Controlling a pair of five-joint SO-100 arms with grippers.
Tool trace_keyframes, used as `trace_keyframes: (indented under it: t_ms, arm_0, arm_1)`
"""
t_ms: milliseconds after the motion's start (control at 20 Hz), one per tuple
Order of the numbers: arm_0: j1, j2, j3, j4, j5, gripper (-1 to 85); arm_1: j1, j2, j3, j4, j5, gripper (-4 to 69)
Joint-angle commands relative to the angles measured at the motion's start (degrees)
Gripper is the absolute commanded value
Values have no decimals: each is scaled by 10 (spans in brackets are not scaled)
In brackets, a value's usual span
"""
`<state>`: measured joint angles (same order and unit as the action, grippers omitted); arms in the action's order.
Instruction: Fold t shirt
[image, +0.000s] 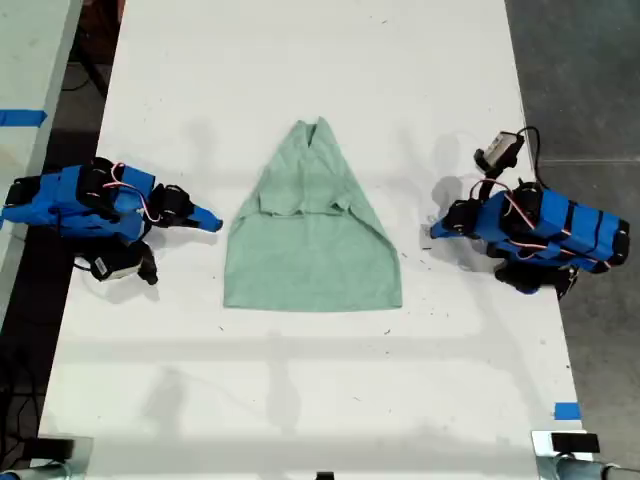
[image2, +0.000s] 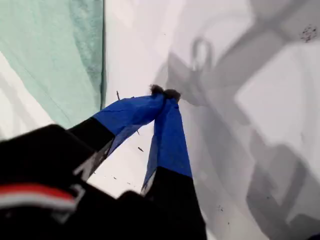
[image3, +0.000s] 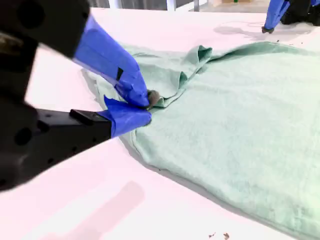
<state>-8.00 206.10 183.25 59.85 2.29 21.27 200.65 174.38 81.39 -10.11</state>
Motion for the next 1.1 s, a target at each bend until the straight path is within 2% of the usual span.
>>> trace_keyframes:
  t_ms: [0, 1050]
  arm_0:
    - [0, 4, 4, 2, -8, -1]
    - [1, 4, 5, 2, -10, -1]
  arm_1:
    - [6, 4, 2, 4, 7, -15]
    - [-7, 4, 2, 4, 23, -15]
